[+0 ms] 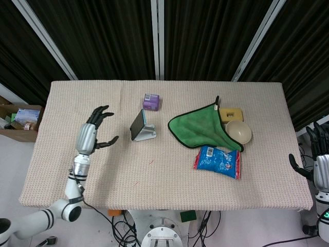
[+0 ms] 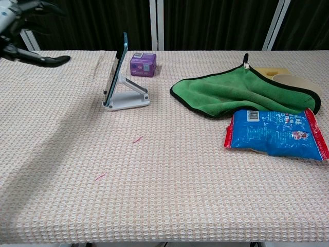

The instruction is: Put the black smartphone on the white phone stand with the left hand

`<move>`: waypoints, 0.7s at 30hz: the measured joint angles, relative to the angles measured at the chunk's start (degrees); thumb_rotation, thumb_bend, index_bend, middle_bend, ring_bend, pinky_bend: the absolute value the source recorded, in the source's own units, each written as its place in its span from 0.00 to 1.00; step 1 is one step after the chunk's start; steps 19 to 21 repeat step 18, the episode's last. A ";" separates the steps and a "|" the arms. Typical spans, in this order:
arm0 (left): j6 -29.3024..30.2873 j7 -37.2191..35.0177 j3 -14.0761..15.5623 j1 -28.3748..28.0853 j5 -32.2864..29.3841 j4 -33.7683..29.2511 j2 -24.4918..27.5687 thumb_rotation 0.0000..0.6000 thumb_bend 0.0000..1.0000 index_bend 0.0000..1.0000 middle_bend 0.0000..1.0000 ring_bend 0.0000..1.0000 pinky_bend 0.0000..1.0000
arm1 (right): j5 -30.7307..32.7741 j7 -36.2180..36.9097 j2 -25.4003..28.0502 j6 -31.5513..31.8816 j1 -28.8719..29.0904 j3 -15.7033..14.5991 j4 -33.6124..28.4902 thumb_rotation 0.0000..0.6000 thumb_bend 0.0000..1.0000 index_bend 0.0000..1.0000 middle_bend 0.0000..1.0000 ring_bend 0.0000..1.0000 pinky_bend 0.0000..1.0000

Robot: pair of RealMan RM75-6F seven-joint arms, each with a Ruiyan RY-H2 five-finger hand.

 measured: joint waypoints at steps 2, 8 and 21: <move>0.26 4.49 1.54 1.96 0.25 -3.89 6.76 0.86 0.12 0.18 0.14 0.06 0.26 | 0.78 -4.41 1.72 -2.88 -0.56 -1.30 -0.59 1.00 0.33 0.00 0.00 0.00 0.00; 2.68 16.36 8.63 11.45 0.43 -12.54 23.17 0.71 0.11 0.16 0.14 0.06 0.24 | 4.17 -9.68 5.53 -7.33 -3.93 -4.51 -2.28 1.00 0.34 0.00 0.00 0.00 0.00; 10.40 17.47 15.14 21.59 3.62 -13.70 24.22 0.70 0.11 0.16 0.14 0.06 0.23 | 2.78 -10.71 5.88 -8.23 -4.26 -5.51 -2.80 1.00 0.34 0.00 0.00 0.00 0.00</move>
